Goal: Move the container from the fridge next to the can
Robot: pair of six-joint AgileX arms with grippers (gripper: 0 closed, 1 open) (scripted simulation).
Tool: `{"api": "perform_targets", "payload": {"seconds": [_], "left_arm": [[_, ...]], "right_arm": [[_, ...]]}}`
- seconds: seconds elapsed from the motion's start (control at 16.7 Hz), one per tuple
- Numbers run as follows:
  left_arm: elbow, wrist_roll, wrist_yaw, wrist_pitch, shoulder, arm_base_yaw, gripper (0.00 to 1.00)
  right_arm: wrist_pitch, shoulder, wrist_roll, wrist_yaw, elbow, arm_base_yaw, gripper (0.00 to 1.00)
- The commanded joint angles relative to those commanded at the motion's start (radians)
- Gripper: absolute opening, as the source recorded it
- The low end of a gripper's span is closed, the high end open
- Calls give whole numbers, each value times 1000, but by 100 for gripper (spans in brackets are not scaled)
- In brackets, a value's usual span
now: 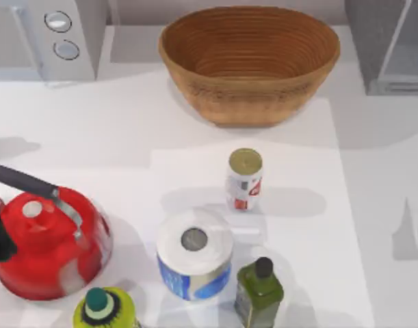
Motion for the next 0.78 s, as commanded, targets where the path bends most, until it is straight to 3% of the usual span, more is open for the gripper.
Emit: {"api": "perform_targets", "payload": {"seconds": [0.42,0.78], "left_arm": [[0,0,0,0,0,0,100],[0,0,0,0,0,0,100]], "right_arm": [[129,156,1,-19,98,-29,100],[455,690,5,-81,341,-94,100]]}}
